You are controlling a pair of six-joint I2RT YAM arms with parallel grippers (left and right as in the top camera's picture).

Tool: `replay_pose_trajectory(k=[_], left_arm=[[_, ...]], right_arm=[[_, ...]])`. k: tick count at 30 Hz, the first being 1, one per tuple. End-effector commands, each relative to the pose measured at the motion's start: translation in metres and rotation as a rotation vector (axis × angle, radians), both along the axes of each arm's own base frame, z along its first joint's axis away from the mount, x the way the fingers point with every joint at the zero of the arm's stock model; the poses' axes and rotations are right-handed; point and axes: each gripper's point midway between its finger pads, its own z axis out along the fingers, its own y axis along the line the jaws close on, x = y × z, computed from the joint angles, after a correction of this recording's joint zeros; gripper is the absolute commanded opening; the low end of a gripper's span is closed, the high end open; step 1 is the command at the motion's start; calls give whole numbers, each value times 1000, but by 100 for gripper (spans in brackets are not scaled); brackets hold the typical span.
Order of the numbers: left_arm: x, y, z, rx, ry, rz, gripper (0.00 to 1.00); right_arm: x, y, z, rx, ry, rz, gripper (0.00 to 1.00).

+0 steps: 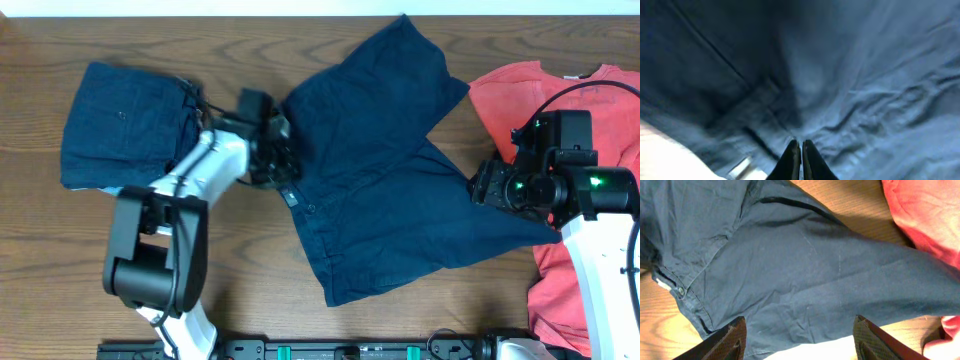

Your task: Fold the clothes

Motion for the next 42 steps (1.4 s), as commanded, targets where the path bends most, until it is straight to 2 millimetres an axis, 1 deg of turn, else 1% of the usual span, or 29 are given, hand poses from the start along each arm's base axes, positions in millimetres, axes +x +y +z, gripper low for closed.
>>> replay_pose_trajectory(k=[1,2,4,6,9,11,14,17,19,21,23,25,26,28,30,31,32,33,35,36,38,40,42], left_arm=[[-17,19,-26,141,74,148,6],[-22,29,-34,188,94,200,6],[-22,42,-39,241,94,241,6],[-14,64,-41,326,56,281,6],[16,102,-38,464,-86,304,6],[41,117,-35,483,-191,272,6],[69,137,-32,469,-262,330,6],[91,139,-24,408,-310,318,6],[108,133,-8,362,-370,266,6],[119,131,9,355,-397,247,6],[124,129,29,351,-394,234,7],[123,121,47,319,-382,187,7],[119,115,57,291,-362,159,7],[105,106,70,249,-299,131,7],[77,103,76,233,-191,109,11],[63,104,77,239,-145,104,15],[48,106,77,246,-92,97,17],[31,107,76,253,-28,89,17],[4,109,75,265,77,75,17],[-11,110,75,271,135,67,16],[-30,109,79,266,196,53,13],[-46,109,86,262,217,48,13],[-63,111,100,267,216,49,13]], right_arm=[[0,3,2,-4,-10,27,66],[-1,3,2,-3,-9,27,66],[0,3,2,-3,-9,27,66],[0,3,2,-3,-11,27,66],[1,3,2,-3,-17,26,66],[3,3,3,-3,-25,27,66],[6,3,4,-3,-39,27,66],[9,3,5,-4,-51,29,66],[10,3,4,-4,-53,29,66],[7,2,-2,-8,-39,27,66],[1,2,-13,-10,-7,26,67],[-8,2,-28,-8,35,26,67],[-13,4,-36,0,57,29,67],[-21,4,-51,2,95,30,67],[-27,5,-61,6,117,30,68],[-28,5,-64,7,121,30,68],[-28,5,-65,7,119,30,68],[-26,4,-65,6,114,30,68],[-21,4,-63,6,93,30,68],[-18,5,-62,7,78,31,68],[-13,7,-60,19,57,35,69],[-12,11,-59,44,49,43,70],[-14,15,-58,67,58,50,70]])
